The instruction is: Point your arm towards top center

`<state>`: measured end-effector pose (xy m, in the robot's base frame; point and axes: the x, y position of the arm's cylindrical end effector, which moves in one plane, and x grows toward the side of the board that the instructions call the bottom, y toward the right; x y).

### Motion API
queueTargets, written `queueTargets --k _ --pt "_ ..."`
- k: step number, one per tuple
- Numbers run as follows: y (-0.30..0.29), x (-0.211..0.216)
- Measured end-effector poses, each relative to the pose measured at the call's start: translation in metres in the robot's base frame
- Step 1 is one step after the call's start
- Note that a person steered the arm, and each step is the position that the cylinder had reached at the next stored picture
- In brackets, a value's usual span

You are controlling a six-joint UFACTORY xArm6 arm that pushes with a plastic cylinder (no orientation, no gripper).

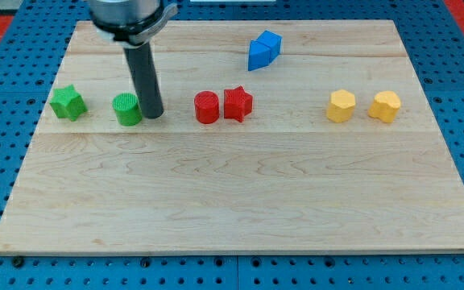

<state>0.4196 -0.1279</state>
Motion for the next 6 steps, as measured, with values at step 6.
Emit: queueTargets --k 6 --pt "0.028 -0.080"
